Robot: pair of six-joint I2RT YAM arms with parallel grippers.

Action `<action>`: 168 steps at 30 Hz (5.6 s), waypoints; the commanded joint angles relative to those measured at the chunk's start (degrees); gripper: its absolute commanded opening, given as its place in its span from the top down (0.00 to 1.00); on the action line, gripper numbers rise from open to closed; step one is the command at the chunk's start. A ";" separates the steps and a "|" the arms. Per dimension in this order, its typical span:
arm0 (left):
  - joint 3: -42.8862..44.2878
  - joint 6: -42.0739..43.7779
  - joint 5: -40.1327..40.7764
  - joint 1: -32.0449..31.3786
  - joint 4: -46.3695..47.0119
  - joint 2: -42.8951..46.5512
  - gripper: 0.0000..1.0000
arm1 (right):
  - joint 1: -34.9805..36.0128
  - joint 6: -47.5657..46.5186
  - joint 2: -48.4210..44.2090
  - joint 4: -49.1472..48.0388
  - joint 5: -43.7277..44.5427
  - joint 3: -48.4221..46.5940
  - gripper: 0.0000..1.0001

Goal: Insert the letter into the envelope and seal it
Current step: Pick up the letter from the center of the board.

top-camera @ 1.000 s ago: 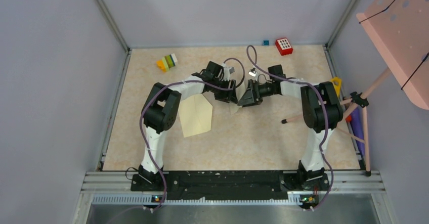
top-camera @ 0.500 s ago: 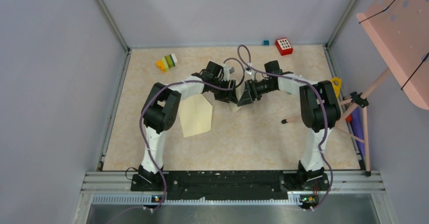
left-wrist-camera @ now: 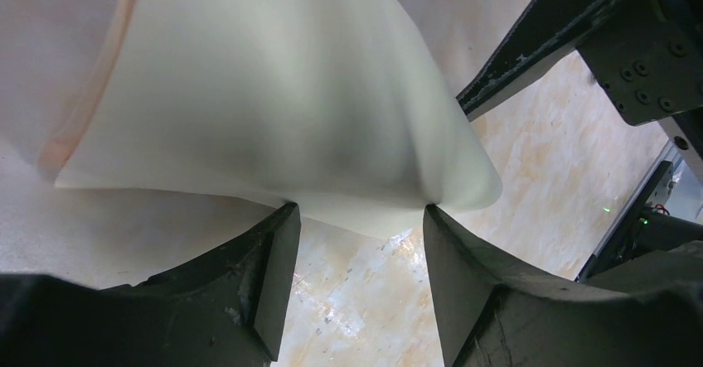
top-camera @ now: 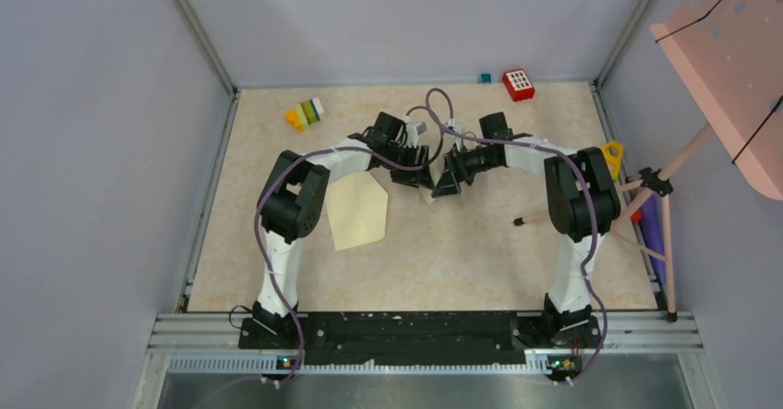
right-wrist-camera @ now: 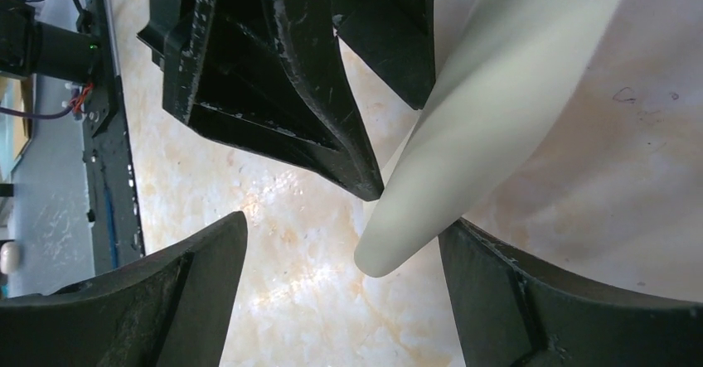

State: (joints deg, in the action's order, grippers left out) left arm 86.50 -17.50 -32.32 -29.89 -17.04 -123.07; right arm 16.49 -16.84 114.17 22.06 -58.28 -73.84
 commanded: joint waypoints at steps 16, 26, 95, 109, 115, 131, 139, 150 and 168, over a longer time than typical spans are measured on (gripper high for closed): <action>-4.80 1.50 2.64 1.35 -4.61 -1.91 0.38 | -0.59 28.61 -4.93 -36.53 -14.11 7.43 0.10; -4.82 1.60 2.47 1.77 -4.52 -1.50 0.38 | -2.08 23.58 -2.68 -25.56 -6.78 3.03 0.12; -1.38 41.50 -29.02 13.08 -7.96 16.02 0.08 | 5.65 -11.85 -25.52 -9.65 25.16 14.61 1.00; 6.99 57.76 -28.60 5.52 -26.84 16.21 0.07 | 3.41 -15.42 -26.73 8.57 7.25 6.92 1.00; 6.83 61.30 -29.16 3.21 -30.75 17.04 0.10 | 3.21 -16.49 -28.59 13.24 4.22 4.71 1.00; 7.72 62.61 -29.44 0.38 -35.05 16.90 1.00 | 3.26 -17.23 -30.43 15.10 5.18 3.01 1.00; 6.75 51.89 -30.83 2.78 -27.45 18.28 1.00 | -1.50 -10.53 -33.05 8.76 4.05 3.61 0.09; -9.87 -3.66 -33.75 11.88 28.04 28.40 1.00 | -10.64 20.53 -41.41 -29.07 -7.80 18.66 0.01; -33.24 -50.63 -21.66 13.04 89.85 36.79 1.00 | 0.03 63.18 -37.62 -87.42 5.42 36.45 0.01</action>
State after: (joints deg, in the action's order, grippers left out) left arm 55.81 -59.37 -57.74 -16.64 56.05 -89.38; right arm 12.75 40.69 74.81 -56.07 -56.97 -37.01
